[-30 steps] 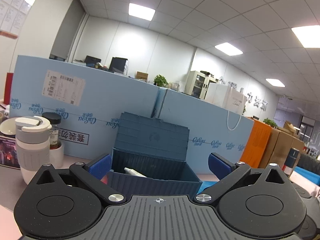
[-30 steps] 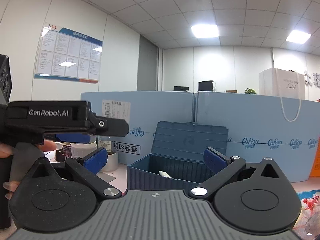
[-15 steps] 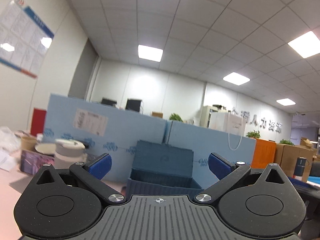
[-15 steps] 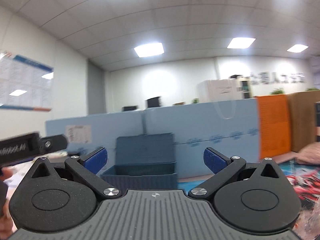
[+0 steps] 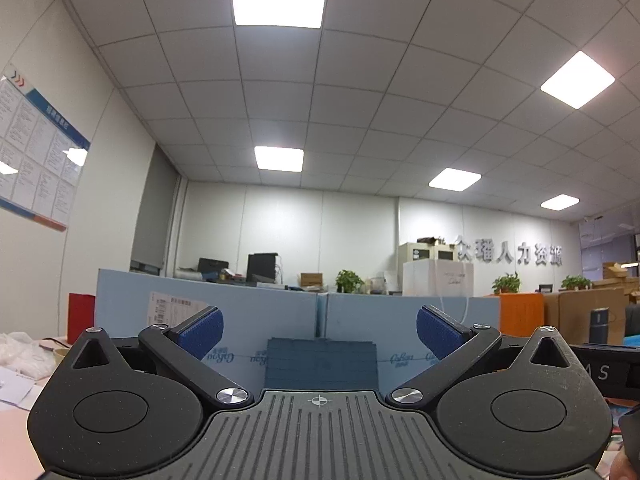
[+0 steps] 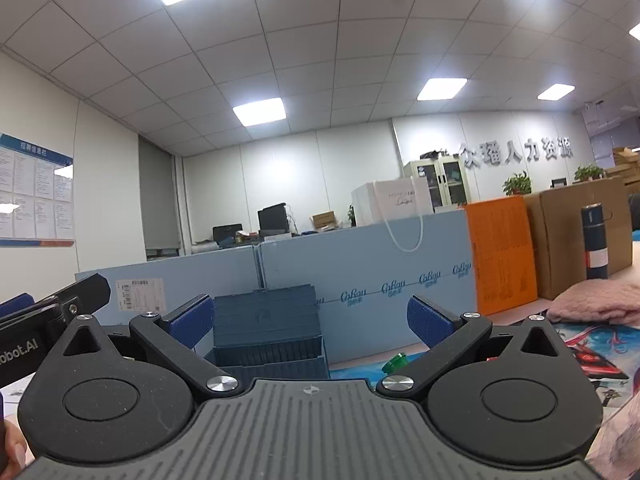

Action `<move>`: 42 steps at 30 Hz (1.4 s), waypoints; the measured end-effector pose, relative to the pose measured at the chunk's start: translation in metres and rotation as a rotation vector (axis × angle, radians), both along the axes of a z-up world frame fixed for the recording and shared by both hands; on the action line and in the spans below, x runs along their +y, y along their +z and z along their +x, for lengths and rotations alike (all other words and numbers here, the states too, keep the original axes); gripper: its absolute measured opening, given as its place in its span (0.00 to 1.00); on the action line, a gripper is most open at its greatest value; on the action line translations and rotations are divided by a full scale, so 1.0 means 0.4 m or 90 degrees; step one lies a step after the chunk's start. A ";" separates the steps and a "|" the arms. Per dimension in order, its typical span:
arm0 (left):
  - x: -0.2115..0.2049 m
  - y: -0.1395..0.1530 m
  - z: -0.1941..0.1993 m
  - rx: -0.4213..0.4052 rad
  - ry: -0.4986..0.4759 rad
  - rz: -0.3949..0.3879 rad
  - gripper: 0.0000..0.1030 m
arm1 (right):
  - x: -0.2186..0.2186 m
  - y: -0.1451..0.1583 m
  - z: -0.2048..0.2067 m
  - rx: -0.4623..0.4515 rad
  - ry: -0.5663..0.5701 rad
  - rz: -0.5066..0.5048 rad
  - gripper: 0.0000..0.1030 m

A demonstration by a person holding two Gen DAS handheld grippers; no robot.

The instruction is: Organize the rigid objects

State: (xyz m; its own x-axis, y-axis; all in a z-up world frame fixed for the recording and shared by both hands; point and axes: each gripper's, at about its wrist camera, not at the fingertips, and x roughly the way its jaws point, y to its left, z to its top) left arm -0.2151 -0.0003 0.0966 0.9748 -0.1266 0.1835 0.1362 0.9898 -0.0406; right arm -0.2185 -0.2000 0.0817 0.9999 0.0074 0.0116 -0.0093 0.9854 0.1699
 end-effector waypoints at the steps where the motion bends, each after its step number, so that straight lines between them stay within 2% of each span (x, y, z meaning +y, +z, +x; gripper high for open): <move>1: -0.001 -0.005 0.026 0.005 0.005 0.005 1.00 | -0.002 -0.007 0.023 0.007 -0.001 -0.001 1.00; 5: 0.000 -0.033 0.146 0.046 0.022 0.048 1.00 | -0.012 -0.049 0.139 0.051 0.000 0.007 1.00; 8: 0.008 -0.058 0.238 0.075 0.047 0.062 1.00 | -0.004 -0.072 0.240 0.096 -0.008 -0.007 1.00; 13: 0.030 -0.074 0.373 0.112 0.071 0.050 1.00 | 0.018 -0.097 0.384 0.111 0.001 -0.044 1.00; 17: 0.055 -0.078 0.445 0.108 0.088 0.020 1.00 | 0.027 -0.123 0.468 0.113 0.016 -0.046 1.00; 21: 0.065 -0.119 0.465 0.113 0.053 0.001 1.00 | 0.021 -0.159 0.479 0.078 0.023 -0.001 1.00; 24: 0.060 -0.169 0.467 0.124 0.031 0.028 1.00 | 0.015 -0.187 0.459 0.039 0.031 -0.004 1.00; 27: 0.037 -0.197 0.479 0.163 0.020 0.069 1.00 | 0.008 -0.208 0.446 0.045 0.034 -0.013 1.00; 30: 0.026 -0.205 0.478 0.173 0.005 0.084 1.00 | -0.012 -0.212 0.442 0.043 0.039 0.015 1.00; 35: 0.044 -0.196 0.473 0.162 0.015 0.061 1.00 | -0.031 -0.221 0.430 0.031 0.017 0.026 1.00; 42: 0.062 -0.184 0.468 0.149 0.019 0.028 1.00 | -0.037 -0.226 0.409 0.002 0.036 0.029 1.00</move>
